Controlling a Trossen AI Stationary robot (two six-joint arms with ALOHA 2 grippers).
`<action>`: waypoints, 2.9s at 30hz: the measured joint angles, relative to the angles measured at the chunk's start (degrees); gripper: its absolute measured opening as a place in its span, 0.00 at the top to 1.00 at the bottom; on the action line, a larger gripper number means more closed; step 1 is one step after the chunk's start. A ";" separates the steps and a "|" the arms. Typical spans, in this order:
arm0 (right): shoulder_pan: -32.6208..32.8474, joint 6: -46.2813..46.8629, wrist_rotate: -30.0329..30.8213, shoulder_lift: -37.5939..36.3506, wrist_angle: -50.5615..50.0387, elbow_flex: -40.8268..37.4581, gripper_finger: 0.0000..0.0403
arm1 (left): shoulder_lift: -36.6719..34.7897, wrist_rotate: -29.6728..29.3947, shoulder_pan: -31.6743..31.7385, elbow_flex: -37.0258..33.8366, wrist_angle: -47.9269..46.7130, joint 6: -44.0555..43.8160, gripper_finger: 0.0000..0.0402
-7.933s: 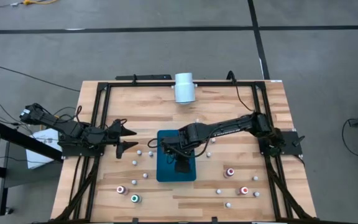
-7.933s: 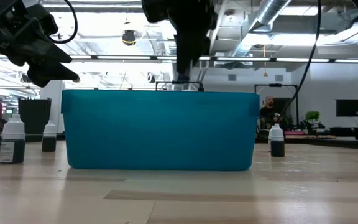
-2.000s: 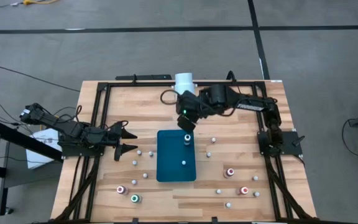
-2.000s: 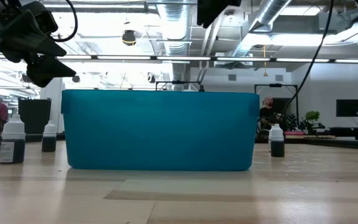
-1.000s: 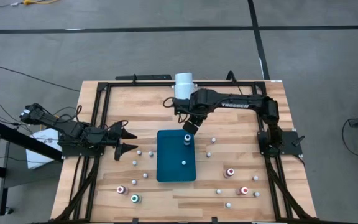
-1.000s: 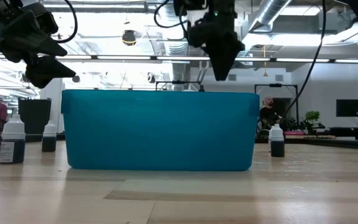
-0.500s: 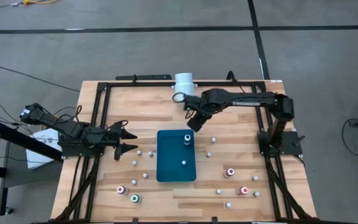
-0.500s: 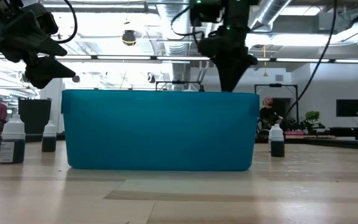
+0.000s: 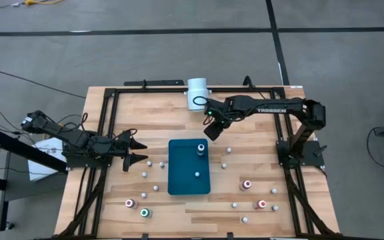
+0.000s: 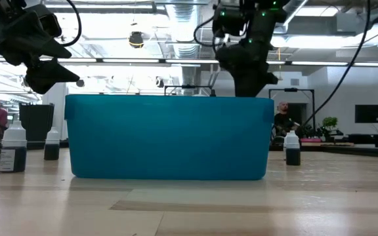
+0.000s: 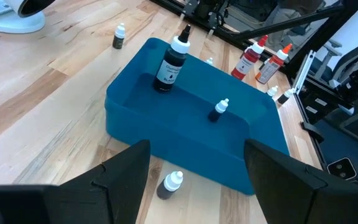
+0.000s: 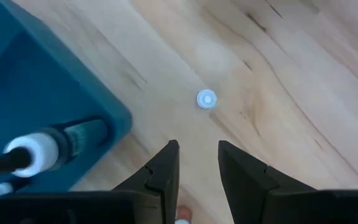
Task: Pick & Place food coloring
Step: Put the small green food coloring bottle into the blue bin
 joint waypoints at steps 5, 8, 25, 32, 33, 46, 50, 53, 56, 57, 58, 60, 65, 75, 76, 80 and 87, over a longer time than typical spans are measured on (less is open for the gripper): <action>-1.37 -2.58 0.89 0.10 0.37 0.01 0.74 | -0.02 0.01 0.02 0.00 0.00 -0.80 0.37; -1.73 -2.74 1.46 0.13 0.45 0.01 0.74 | 0.00 0.00 0.02 0.00 -0.02 -0.92 0.37; -1.07 -4.24 -3.84 1.79 5.44 0.05 0.74 | -0.01 0.00 0.02 0.00 -0.17 -0.90 0.37; -1.58 -4.50 -5.34 6.67 1.10 1.45 0.74 | 0.00 -0.04 0.02 0.00 -0.54 -0.99 0.37; -1.58 -5.06 -5.51 7.64 2.31 2.35 0.74 | -0.02 -0.02 0.02 0.00 -0.61 -1.07 0.37; -1.64 -9.32 -4.21 14.36 -1.65 9.28 0.74 | 0.00 -0.09 0.00 0.00 -1.55 -3.02 0.37; -1.73 -9.94 -4.23 14.38 -1.96 9.38 0.74 | 0.00 -0.44 0.00 0.00 -1.68 -3.04 0.37; -1.95 -10.21 -4.12 14.36 -2.14 9.38 0.74 | 0.00 -1.02 0.00 0.00 -1.81 -3.05 0.37; -2.32 -10.23 -4.09 14.36 -2.51 9.38 0.74 | 0.00 -1.22 0.02 -0.01 -1.81 -3.06 0.37; -2.34 -10.23 -3.89 14.36 -2.55 9.38 0.74 | 0.00 -1.21 0.02 -0.02 -1.79 -3.06 0.37; -2.42 -10.27 -3.57 14.36 -2.57 9.38 0.73 | 0.00 -1.20 0.00 -0.02 -1.81 -3.14 0.37; -2.43 -10.37 -2.56 14.36 -2.86 9.38 0.71 | 0.00 -1.22 0.01 -0.01 -1.80 -3.45 0.37; -2.75 -10.44 -2.44 14.39 -3.67 9.38 0.65 | 0.00 -1.22 0.02 0.00 -1.79 -3.50 0.37; -2.98 -11.78 -2.42 14.88 -3.26 9.38 0.58 | 0.00 -1.40 0.02 -0.01 -1.77 -3.75 0.37; -3.07 -12.06 -2.53 14.88 -3.31 9.38 0.57 | 0.00 -1.40 0.00 0.00 -1.77 -3.76 0.37; -3.01 -13.15 -2.85 14.88 -3.12 9.38 0.56 | 0.00 -1.40 0.01 0.00 -1.77 -3.92 0.37; -3.43 -13.18 -3.09 14.88 -2.94 9.38 0.56 | -0.02 -1.38 0.00 -0.02 -1.77 -3.92 0.37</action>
